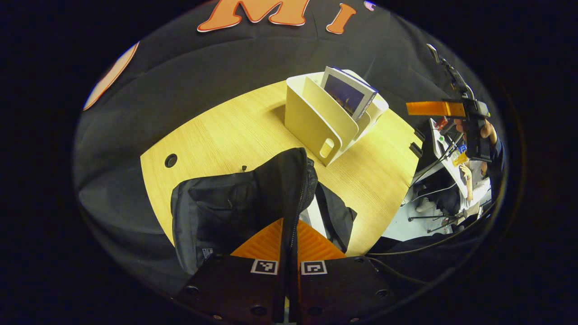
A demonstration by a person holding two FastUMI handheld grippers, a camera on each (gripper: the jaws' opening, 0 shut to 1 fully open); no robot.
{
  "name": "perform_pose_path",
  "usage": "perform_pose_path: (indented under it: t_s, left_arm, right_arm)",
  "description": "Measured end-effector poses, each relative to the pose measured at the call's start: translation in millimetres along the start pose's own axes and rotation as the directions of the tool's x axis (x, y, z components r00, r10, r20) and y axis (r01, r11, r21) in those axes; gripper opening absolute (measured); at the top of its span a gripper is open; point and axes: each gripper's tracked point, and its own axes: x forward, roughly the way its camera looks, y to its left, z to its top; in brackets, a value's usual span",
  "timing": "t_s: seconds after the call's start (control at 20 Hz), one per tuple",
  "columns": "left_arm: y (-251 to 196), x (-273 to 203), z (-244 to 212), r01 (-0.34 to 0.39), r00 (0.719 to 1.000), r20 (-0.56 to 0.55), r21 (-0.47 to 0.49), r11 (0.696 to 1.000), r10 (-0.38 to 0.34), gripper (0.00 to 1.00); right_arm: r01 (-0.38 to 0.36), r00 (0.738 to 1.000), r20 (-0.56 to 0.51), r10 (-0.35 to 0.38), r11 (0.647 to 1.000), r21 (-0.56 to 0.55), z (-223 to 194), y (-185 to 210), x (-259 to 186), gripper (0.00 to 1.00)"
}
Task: Open the schoolbag, grab two books from the bookshelf and put them into the schoolbag.
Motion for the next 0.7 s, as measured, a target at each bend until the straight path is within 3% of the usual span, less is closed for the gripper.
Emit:
perform_pose_path:
  t_s: [0.2, 0.7]
  left_arm:
    - [4, -2, -1, -0.027, 1.000, 0.003, -0.038, 0.999, 0.027, 0.05]
    - [11, -1, -3, -0.084, 0.996, -0.010, -0.157, 0.984, 0.083, 0.05]
  right_arm:
    - [-0.007, 1.000, -0.026, 0.006, 0.998, -0.069, 33, -3, 5, 0.98]
    - [-0.080, 0.980, -0.196, 0.042, 0.978, -0.191, 80, 10, 68, 0.99]
